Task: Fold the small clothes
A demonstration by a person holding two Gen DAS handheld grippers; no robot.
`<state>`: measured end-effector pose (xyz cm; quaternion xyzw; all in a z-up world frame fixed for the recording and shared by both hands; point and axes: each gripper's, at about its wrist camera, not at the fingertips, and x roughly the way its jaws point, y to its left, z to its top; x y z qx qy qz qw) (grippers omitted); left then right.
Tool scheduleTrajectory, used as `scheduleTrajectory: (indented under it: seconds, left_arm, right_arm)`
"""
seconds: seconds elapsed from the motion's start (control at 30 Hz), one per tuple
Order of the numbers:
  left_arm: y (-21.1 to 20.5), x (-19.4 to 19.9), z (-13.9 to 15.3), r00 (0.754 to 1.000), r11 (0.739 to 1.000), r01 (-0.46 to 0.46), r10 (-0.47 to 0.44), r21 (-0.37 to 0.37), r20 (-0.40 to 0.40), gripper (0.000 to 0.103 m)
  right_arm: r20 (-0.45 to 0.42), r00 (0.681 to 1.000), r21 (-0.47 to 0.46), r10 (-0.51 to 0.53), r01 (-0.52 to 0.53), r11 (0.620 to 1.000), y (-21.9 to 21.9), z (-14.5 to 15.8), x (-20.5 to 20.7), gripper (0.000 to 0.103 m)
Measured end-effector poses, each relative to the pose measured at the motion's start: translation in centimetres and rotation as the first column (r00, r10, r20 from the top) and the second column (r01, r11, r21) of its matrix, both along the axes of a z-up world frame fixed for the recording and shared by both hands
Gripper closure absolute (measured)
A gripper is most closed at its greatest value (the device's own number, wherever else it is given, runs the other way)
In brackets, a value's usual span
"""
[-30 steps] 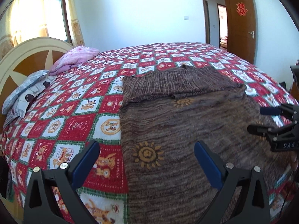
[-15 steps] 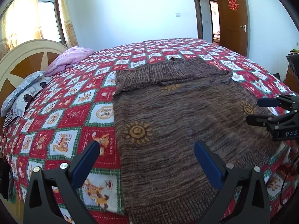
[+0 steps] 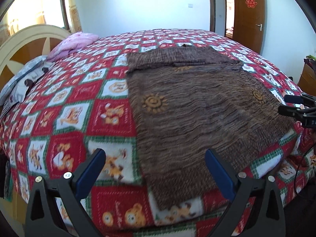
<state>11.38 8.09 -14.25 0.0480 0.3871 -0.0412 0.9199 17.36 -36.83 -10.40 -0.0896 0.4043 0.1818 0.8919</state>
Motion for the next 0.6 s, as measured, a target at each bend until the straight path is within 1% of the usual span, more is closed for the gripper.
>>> scheduleTrajectory:
  seconds: [0.07, 0.13, 0.2, 0.27, 0.3, 0.33, 0.37, 0.43, 0.47, 0.53, 0.57, 0.6]
  left_arm:
    - [0.4, -0.4, 0.0, 1.000, 1.000, -0.008, 0.008, -0.016, -0.010, 0.001]
    - [0.6, -0.8, -0.2, 1.000, 1.000, -0.007, 0.006, -0.029, -0.024, 0.004]
    - [0.8, -1.0, -0.7, 0.998, 0.998, -0.002, -0.002, -0.060, -0.060, 0.009]
    - [1.0, -1.0, -1.3, 0.995, 0.996, -0.002, -0.007, -0.093, -0.097, 0.011]
    - [1.1, -1.1, -1.7, 0.993, 0.993, -0.004, -0.010, -0.114, -0.119, 0.019]
    - [1.2, -1.0, -2.3, 0.987, 0.989, -0.008, -0.016, -0.148, -0.157, 0.024]
    - [1.1, -0.9, -2.7, 0.984, 0.986, -0.010, -0.020, -0.165, -0.179, 0.029]
    - [1.2, -0.7, -3.6, 0.976, 0.981, -0.026, -0.016, -0.192, -0.216, 0.032]
    - [1.2, -0.7, -3.8, 0.975, 0.980, -0.032, -0.013, -0.197, -0.223, 0.035]
    - [1.1, -0.9, -3.9, 0.976, 0.980, -0.042, -0.001, -0.192, -0.220, 0.035]
    - [1.0, -1.0, -3.8, 0.977, 0.981, -0.042, 0.001, -0.190, -0.211, 0.038]
    - [0.9, -0.9, -3.8, 0.978, 0.981, -0.041, 0.000, -0.191, -0.210, 0.049]
  right_arm:
    - [-0.007, 1.000, 0.002, -0.003, 0.003, 1.000, -0.3, -0.1, -0.3, 0.020]
    - [-0.015, 1.000, -0.005, -0.004, 0.004, 1.000, -0.5, -0.3, -0.7, 0.020]
    - [-0.016, 1.000, -0.008, -0.003, 0.003, 1.000, -0.6, -0.3, -1.0, 0.020]
    - [-0.010, 1.000, -0.006, -0.001, 0.001, 1.000, -1.0, -0.2, -1.6, 0.020]
    - [-0.009, 1.000, -0.006, -0.001, 0.001, 1.000, -1.1, -0.2, -1.7, 0.020]
    - [-0.009, 1.000, -0.005, -0.002, 0.002, 1.000, -1.3, -0.3, -2.0, 0.020]
    - [-0.009, 1.000, -0.006, -0.004, 0.004, 1.000, -1.4, -0.3, -2.1, 0.020]
    - [-0.006, 1.000, -0.016, -0.009, 0.009, 1.000, -1.7, -0.5, -2.3, 0.020]
    - [-0.003, 1.000, -0.021, -0.012, 0.012, 1.000, -1.9, -0.5, -2.2, 0.020]
    - [-0.002, 1.000, -0.020, -0.021, 0.021, 1.000, -2.2, -0.6, -2.2, 0.020]
    - [-0.003, 1.000, -0.013, -0.024, 0.024, 1.000, -2.4, -0.6, -2.1, 0.020]
    - [-0.002, 1.000, -0.010, -0.029, 0.029, 1.000, -2.5, -0.6, -2.0, 0.020]
